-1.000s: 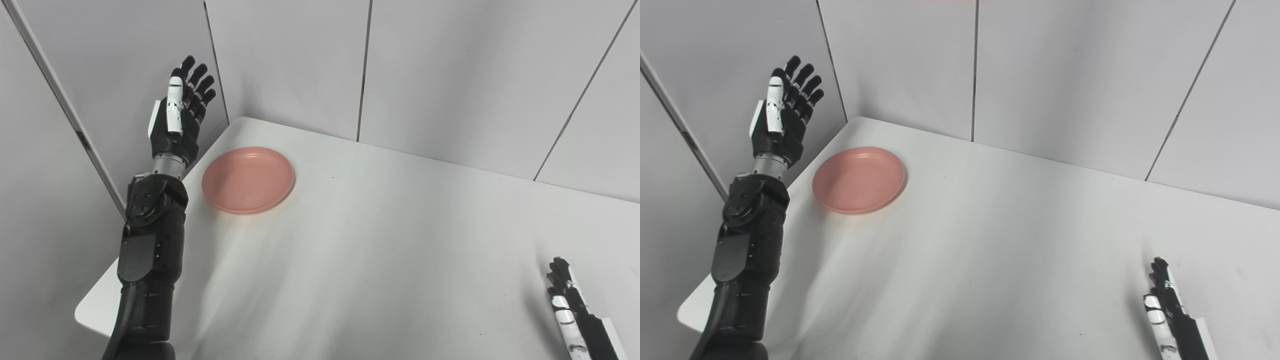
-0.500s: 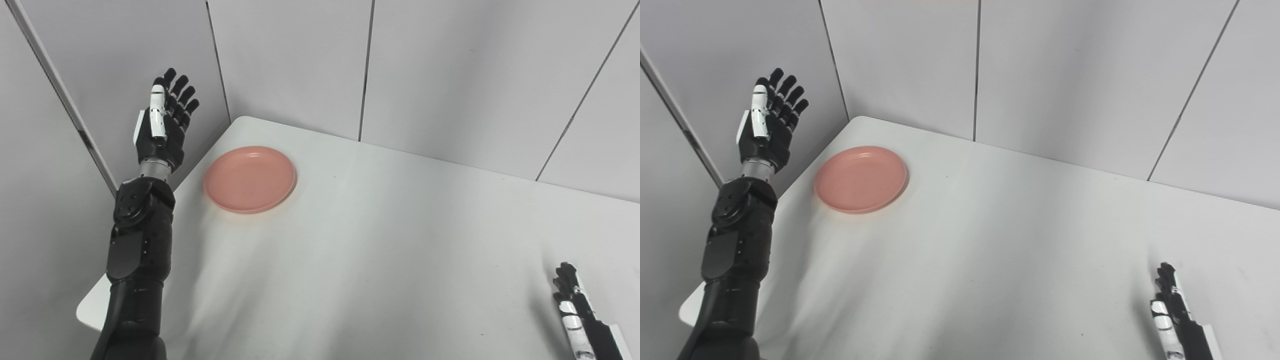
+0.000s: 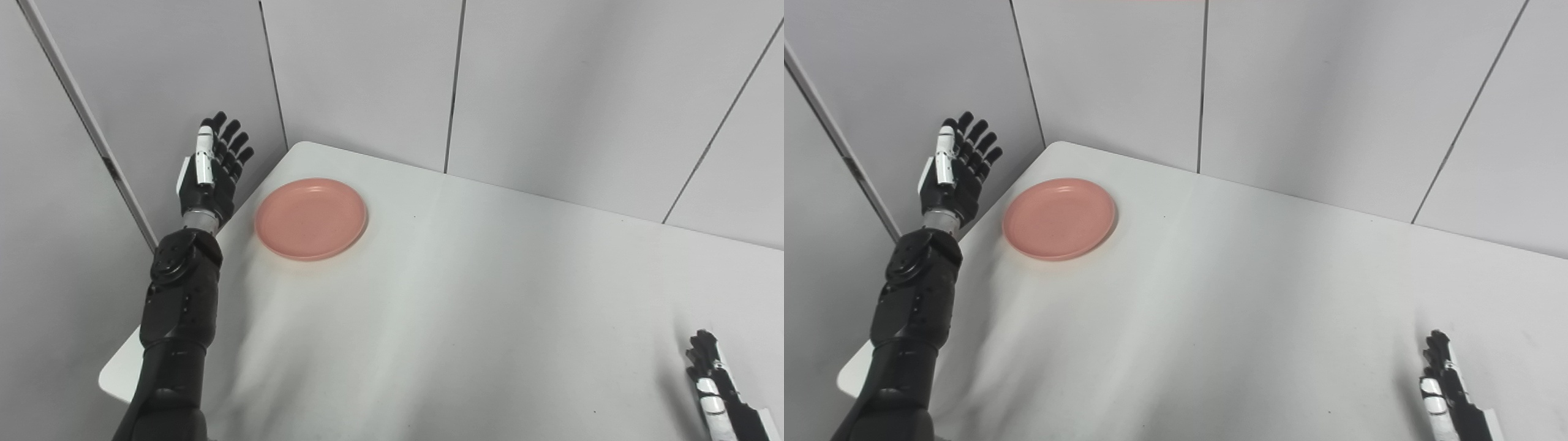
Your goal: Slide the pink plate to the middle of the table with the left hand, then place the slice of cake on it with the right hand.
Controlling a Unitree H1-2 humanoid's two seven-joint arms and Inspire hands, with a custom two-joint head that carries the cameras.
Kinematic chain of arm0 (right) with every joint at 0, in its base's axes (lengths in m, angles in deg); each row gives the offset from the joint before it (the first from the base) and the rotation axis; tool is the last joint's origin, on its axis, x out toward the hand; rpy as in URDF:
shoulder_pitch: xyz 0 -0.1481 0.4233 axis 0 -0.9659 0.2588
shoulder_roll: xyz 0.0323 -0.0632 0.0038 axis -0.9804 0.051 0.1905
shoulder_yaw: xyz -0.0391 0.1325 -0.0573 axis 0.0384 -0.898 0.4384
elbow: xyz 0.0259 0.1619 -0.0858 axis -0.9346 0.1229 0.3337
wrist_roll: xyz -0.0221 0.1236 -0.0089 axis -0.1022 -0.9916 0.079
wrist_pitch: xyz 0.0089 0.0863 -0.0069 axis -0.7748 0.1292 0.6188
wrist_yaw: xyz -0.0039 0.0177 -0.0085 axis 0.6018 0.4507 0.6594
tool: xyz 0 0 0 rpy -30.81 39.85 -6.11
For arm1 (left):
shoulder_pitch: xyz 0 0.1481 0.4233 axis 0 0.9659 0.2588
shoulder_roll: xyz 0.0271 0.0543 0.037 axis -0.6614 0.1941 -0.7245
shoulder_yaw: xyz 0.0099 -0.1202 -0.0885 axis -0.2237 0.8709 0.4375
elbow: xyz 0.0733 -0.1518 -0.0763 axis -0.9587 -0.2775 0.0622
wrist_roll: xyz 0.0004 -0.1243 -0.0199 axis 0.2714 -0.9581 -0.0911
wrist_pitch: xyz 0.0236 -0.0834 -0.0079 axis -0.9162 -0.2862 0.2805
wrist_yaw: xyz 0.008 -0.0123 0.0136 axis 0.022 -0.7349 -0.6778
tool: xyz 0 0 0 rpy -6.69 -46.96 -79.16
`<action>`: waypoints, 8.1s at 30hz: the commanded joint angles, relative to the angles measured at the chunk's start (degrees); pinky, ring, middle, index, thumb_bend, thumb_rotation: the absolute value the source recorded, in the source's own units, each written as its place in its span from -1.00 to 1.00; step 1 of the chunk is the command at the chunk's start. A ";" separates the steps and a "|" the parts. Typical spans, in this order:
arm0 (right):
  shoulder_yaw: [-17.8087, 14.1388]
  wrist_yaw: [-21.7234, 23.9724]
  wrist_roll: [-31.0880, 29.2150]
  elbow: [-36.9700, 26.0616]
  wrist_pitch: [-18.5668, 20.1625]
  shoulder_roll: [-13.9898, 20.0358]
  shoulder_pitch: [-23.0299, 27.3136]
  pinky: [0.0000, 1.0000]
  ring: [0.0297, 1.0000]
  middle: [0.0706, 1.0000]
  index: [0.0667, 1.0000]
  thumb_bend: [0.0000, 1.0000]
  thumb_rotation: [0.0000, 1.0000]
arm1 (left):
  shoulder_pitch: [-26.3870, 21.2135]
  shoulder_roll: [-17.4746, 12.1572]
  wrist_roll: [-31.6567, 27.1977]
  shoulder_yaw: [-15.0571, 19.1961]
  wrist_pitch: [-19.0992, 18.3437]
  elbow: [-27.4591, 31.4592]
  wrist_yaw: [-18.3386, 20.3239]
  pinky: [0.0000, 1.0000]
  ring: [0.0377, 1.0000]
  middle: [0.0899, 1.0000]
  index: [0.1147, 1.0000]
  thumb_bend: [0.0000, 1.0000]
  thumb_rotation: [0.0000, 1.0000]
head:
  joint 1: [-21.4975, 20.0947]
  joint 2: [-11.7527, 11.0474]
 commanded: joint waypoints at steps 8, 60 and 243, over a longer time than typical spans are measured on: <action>-0.26 0.23 -0.56 -0.85 2.64 0.24 -2.03 1.00 1.00 1.00 1.00 -0.64 1.00 | -2.70 -2.54 0.46 -0.77 3.10 -3.19 0.98 0.88 0.89 0.90 0.90 -0.28 1.00 | 0.15 0.39; -0.23 0.81 -1.29 -2.24 3.30 0.85 -2.12 1.00 1.00 1.00 1.00 -0.67 1.00 | -3.72 -0.30 1.97 -5.16 3.59 -11.60 0.76 0.93 0.93 0.95 0.93 -0.36 1.00 | 0.38 2.07; -11.64 5.55 64.77 -2.89 34.84 13.06 20.68 0.20 0.60 0.78 0.69 0.71 0.20 | -9.46 8.23 2.75 -24.21 9.61 -47.04 37.40 0.71 0.77 0.82 0.82 0.10 0.62 | -77.60 11.71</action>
